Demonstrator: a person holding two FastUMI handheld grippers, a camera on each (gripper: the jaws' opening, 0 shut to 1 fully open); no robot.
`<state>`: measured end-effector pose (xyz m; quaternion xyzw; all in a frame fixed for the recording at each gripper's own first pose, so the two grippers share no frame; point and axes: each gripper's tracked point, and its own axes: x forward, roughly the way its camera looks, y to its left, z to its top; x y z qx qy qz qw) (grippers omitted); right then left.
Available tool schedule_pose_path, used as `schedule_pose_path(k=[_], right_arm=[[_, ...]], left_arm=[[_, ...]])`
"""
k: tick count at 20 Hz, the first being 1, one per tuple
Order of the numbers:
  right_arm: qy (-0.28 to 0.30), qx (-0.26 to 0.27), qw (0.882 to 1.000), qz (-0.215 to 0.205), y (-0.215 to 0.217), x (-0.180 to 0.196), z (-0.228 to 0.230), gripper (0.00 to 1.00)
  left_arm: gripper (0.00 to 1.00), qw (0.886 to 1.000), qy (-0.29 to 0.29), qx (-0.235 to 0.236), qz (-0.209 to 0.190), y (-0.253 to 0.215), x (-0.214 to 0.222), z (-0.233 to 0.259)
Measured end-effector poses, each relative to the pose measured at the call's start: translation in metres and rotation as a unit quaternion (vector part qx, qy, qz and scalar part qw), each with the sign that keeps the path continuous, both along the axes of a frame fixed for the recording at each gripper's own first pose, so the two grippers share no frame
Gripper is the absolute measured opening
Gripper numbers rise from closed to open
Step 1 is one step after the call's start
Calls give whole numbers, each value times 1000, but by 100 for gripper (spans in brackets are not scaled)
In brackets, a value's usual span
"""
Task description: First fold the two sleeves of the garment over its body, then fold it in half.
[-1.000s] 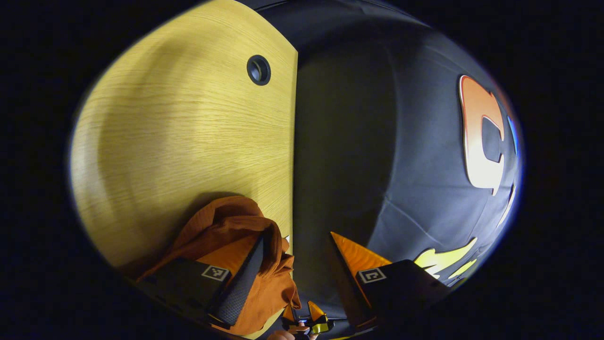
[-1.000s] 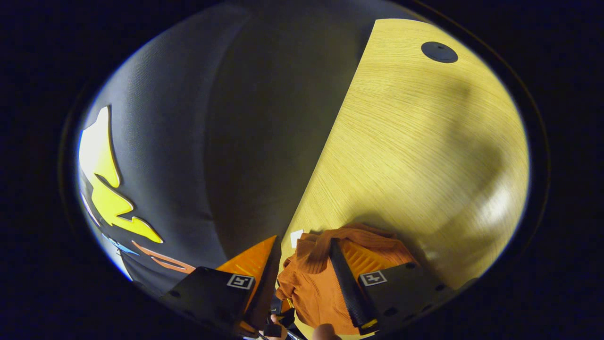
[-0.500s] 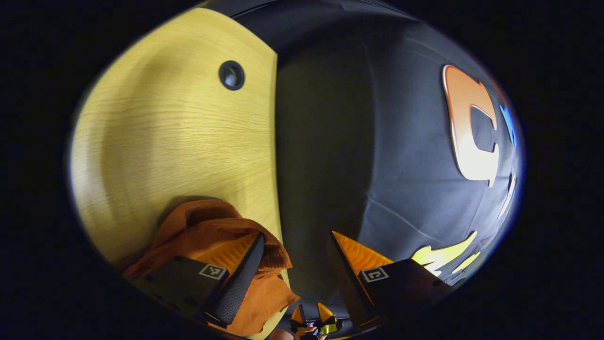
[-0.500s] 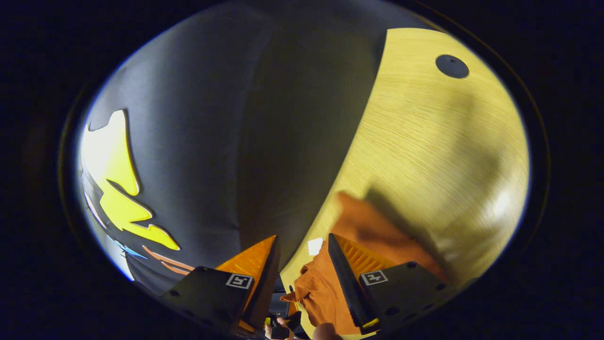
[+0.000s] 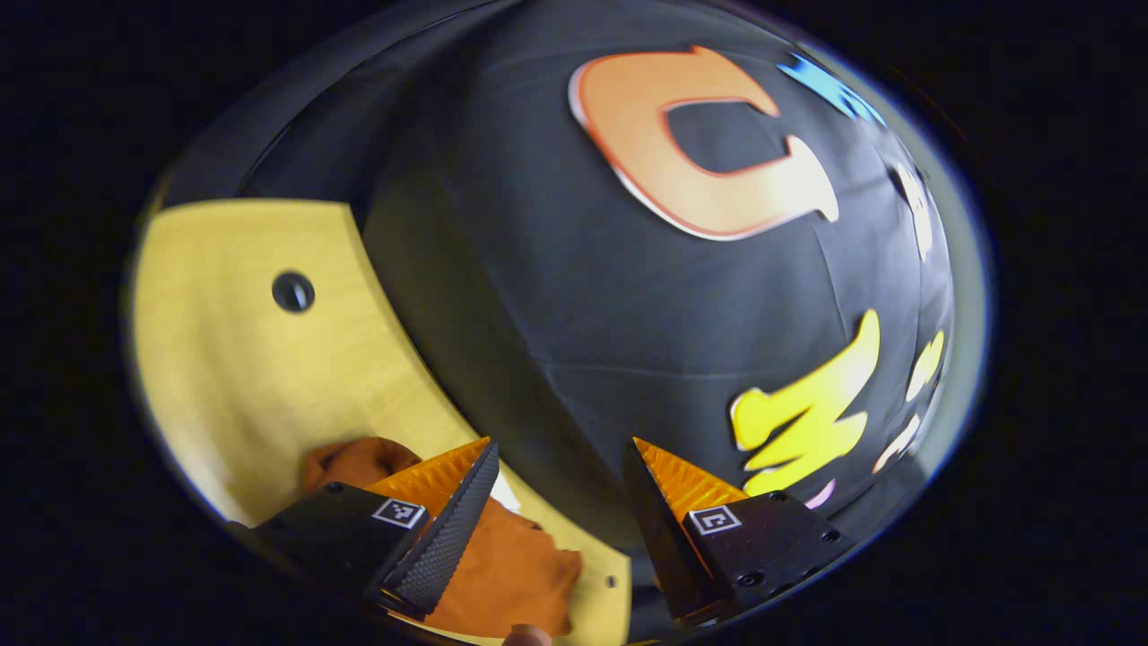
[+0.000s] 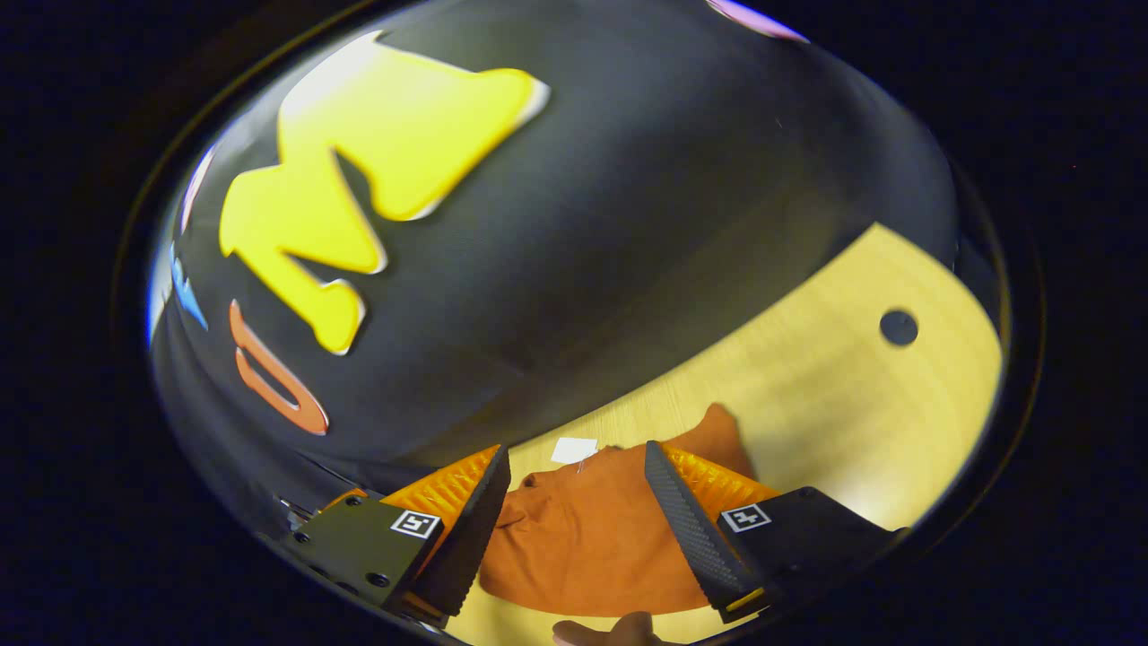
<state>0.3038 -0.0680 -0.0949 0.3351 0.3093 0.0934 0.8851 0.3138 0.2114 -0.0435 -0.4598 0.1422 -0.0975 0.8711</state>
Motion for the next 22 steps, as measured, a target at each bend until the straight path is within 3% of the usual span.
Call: schedule_pose_path(k=[2, 5, 7, 10, 13, 16, 19, 21, 22], right_arm=[[-26, -44, 999, 6, 4, -18, 23, 97], [-65, -139, 988, 3, -3, -47, 44, 97], [-100, -204, 974, -11, -14, -71, 60, 98], [-167, -289, 941, -51, -18, -106, 83, 98], [-205, -326, 916, -111, -43, -165, 102, 98], [-243, -349, 897, -117, -59, -230, 114, 96], [-247, -340, 902, -102, -58, -273, 110, 96], [-244, -333, 905, -101, -61, -281, 108, 93], [-247, -330, 906, -98, -59, -283, 109, 96]], left_arm=[[95, 995, -12, 96, -4, -4, -22, 10], [97, 975, -40, 220, 6, -9, -60, 28], [98, 954, -59, 294, 20, -8, -85, 41], [98, 924, -85, 369, 40, -7, -112, 52], [98, 911, -104, 397, 41, -25, -177, 62], [98, 907, -110, 405, 39, -32, -229, 58], [98, 912, -97, 398, 39, -42, -264, 46], [98, 912, -103, 394, 48, -46, -279, 52], [98, 911, -108, 395, 52, -48, -283, 55]])
